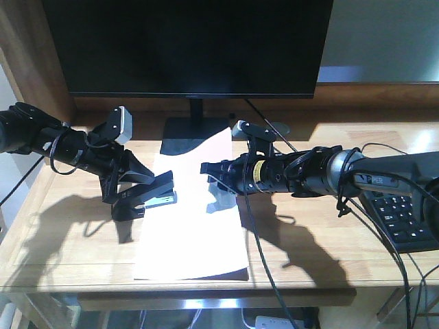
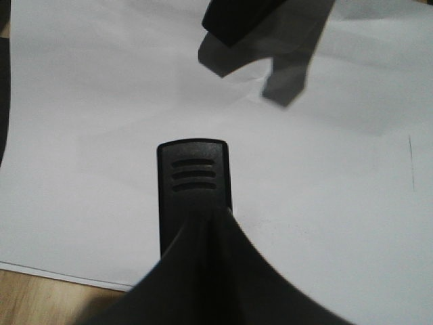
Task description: Grab stapler and paper to desk for stapling
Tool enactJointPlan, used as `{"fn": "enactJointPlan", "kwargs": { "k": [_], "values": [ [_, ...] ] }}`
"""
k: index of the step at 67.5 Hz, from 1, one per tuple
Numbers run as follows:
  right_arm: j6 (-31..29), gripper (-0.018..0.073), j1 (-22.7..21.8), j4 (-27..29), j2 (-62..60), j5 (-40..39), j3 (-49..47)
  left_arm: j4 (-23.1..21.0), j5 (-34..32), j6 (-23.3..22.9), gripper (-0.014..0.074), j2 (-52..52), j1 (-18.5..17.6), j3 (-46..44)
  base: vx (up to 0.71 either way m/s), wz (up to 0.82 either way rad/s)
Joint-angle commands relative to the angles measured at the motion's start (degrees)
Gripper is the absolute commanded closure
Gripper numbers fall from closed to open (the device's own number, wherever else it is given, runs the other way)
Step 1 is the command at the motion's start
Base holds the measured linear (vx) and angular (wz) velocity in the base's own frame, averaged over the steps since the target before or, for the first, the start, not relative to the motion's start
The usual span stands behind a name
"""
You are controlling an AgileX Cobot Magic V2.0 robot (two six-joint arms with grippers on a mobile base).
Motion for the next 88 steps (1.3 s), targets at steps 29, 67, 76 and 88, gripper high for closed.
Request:
{"fn": "enactJointPlan", "kwargs": {
  "k": [29,67,76,88],
  "values": [
    [-6.5,-0.0075,-0.1,1.4,-4.8,10.4,-1.8,-3.4,1.6,-0.6,0.0603,-3.4,-0.1,-1.4,0.0,0.0],
    [-14.9,-0.0025,-0.1,-11.2,-28.6,20.0,6.8,-3.4,1.6,-0.6,0.0603,-3.4,-0.1,-1.4,0.0,0.0],
    [-14.9,-0.0025,-0.1,-14.6,-37.0,22.0,13.0,-3.4,1.6,-0.6,0.0603,-3.4,-0.1,-1.4,0.0,0.0],
    [-14.9,-0.0025,-0.1,-15.1,-48.5,22.9,20.5,-3.4,1.6,-0.6,0.0603,-3.4,-0.1,-1.4,0.0,0.0]
  ]
}}
